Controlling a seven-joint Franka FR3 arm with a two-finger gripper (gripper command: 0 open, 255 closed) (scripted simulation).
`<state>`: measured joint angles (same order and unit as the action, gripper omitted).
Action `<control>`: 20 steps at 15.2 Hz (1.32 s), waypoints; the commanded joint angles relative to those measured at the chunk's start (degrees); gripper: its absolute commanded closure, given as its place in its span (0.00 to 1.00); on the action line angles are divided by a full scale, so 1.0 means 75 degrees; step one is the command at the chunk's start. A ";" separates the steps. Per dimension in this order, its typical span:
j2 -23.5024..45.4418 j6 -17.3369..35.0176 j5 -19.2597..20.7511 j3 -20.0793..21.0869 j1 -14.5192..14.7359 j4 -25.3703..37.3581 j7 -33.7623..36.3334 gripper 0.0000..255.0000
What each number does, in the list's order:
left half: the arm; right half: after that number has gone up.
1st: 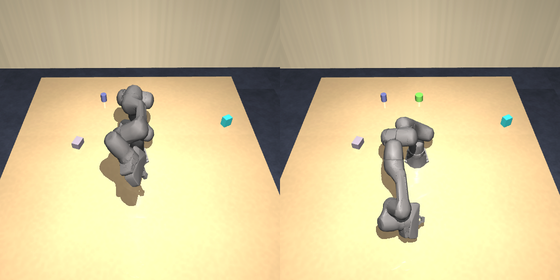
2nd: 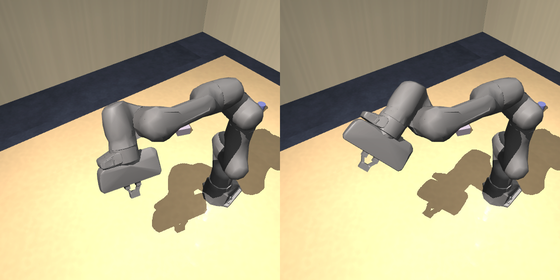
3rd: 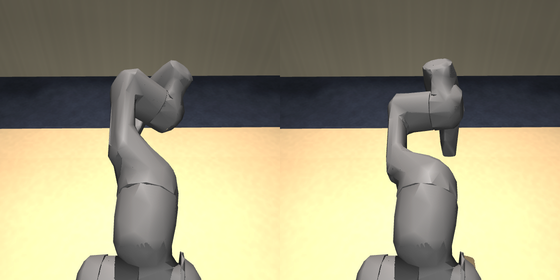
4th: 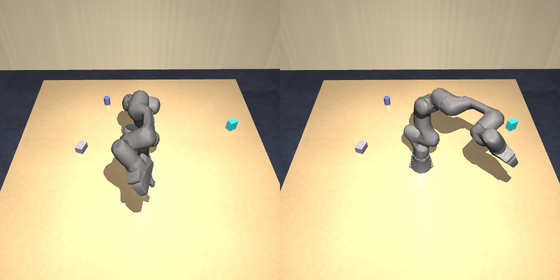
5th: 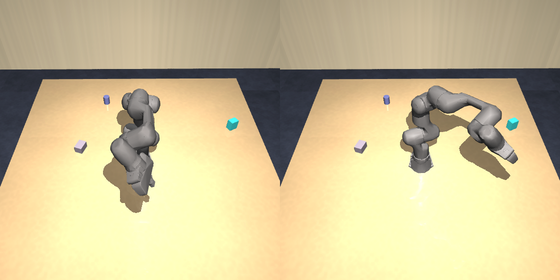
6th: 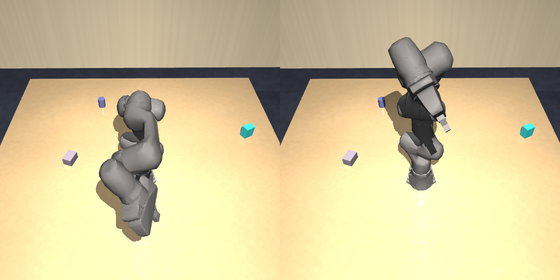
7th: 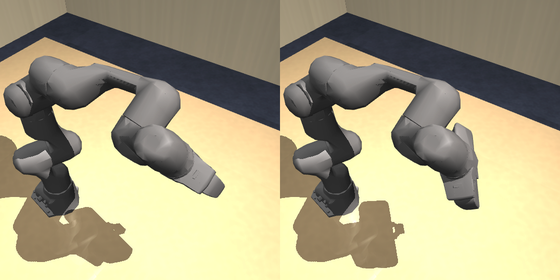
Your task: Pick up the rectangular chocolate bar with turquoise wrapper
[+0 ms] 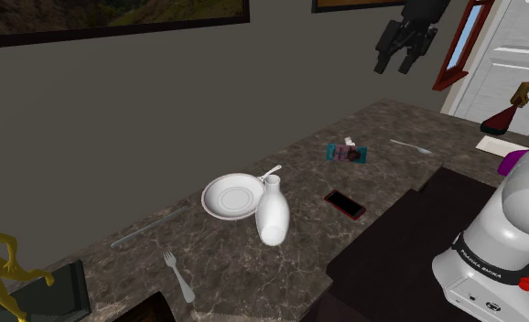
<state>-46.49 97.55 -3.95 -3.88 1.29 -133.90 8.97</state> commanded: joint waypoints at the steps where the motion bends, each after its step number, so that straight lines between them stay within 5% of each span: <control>1: 0.0000 0.0000 0.0000 0.0000 0.0000 0.0000 0.0000 0.00; 12: 0.1726 0.1164 0.0011 -0.2622 0.0393 -0.0156 -0.3544 0.00; 20: 0.4266 0.1516 -0.1073 -0.4543 0.1118 0.0864 -0.6588 0.00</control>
<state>-17.60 109.02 -10.42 -35.86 8.98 -128.99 -36.64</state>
